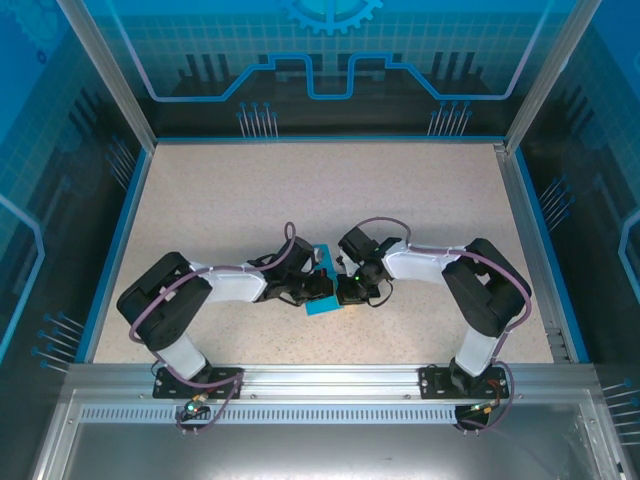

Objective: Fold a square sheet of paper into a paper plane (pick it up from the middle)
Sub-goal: Fold the triangle a second time at the center of the table.

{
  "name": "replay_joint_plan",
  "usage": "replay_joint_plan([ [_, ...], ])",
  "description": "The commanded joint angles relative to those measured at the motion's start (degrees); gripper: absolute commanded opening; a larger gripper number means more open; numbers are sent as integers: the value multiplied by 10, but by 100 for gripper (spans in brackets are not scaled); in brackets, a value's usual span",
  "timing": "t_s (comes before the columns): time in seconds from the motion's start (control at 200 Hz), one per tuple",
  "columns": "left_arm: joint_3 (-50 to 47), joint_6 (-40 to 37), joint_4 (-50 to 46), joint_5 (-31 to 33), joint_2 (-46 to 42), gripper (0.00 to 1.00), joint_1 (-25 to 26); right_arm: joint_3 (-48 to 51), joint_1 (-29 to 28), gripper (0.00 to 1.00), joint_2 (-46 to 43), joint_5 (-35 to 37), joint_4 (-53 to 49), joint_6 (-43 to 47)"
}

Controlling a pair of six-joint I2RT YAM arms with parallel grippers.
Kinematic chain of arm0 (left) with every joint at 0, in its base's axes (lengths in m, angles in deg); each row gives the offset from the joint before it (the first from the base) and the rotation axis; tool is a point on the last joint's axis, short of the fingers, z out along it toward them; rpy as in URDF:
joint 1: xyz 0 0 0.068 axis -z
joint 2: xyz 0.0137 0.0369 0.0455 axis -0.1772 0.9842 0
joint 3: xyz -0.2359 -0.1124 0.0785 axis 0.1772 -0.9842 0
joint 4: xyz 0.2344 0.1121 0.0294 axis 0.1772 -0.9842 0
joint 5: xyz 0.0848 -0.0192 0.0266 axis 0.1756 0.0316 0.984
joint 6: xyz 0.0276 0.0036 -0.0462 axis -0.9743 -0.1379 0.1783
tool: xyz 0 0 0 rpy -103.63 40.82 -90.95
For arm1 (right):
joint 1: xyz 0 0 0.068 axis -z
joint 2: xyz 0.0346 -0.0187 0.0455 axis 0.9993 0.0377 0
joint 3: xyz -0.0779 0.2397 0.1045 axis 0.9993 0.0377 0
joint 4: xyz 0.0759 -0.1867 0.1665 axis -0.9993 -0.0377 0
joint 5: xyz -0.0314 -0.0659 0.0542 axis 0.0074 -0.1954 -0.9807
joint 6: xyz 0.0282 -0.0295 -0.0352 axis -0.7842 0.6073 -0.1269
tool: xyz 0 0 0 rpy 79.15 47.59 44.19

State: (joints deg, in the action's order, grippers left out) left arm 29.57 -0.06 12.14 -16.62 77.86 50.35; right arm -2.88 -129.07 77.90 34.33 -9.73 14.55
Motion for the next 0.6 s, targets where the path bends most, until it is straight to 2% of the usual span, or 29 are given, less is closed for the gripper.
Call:
replay_joint_plan([
  [0.0,-12,9,15,-10,10,5,7,44,-16,6,65,84,-47,-5],
  [0.35,-22,8,14,23,36,4,7,37,-34,6,81,103,-64,-2],
  [0.595,-23,15,-11,70,14,4,4,37,-42,6,91,129,-86,-5],
])
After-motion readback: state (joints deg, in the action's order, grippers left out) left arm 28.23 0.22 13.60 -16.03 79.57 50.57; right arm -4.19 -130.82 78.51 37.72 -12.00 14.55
